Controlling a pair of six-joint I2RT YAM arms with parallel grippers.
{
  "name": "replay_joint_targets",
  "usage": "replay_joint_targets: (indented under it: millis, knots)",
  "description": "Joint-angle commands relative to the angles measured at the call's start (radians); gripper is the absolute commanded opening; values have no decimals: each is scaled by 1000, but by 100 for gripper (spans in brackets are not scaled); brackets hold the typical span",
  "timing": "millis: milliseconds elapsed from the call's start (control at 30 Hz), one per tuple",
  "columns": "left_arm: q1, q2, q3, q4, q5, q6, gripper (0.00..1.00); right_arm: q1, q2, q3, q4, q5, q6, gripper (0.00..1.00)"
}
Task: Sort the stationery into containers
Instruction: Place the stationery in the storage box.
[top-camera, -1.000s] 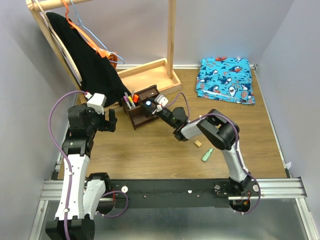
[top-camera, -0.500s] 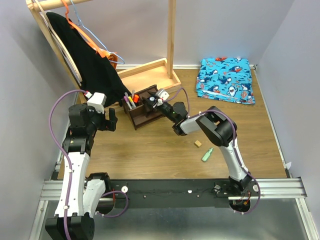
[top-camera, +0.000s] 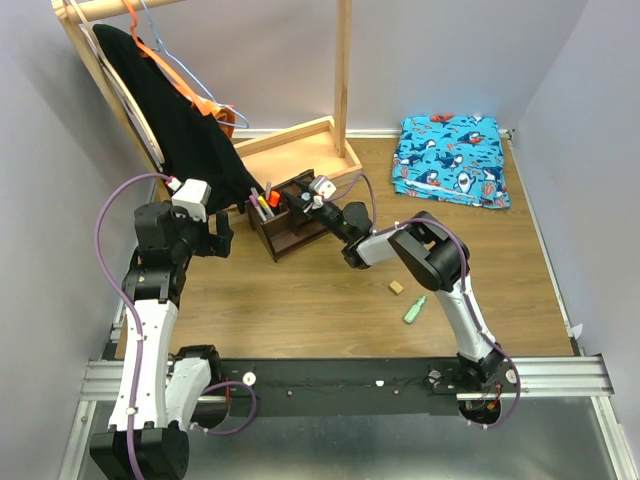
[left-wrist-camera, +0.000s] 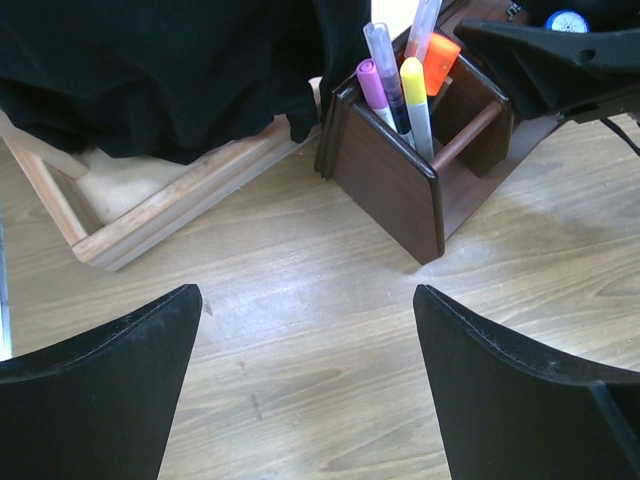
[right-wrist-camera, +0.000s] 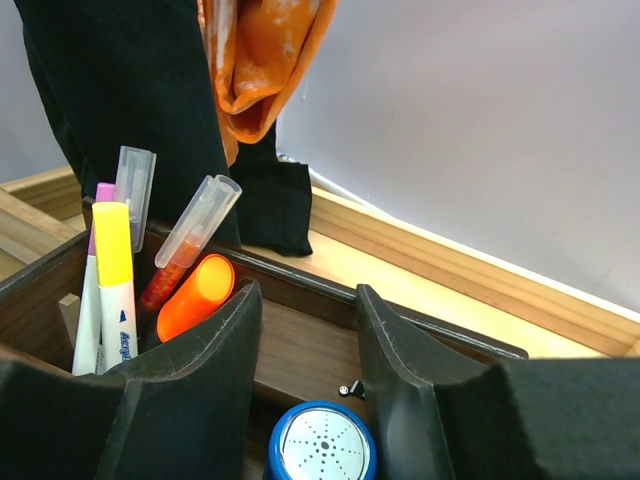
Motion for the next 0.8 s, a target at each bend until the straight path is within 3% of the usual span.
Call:
replay_joint_targets:
  millis: [0, 600, 700, 767]
  knots:
    - [11, -1, 39, -6, 4, 9, 96, -13, -3, -12, 426, 33, -11, 51]
    - [11, -87, 22, -16, 18, -21, 96, -12, -239, -101, 250, -36, 8, 55]
    - [11, -104, 22, -11, 27, -24, 96, -7, -346, -116, 132, -54, 17, 56]
    - [11, -117, 23, -8, 39, -25, 96, -5, -473, -132, -58, -64, 18, 57]
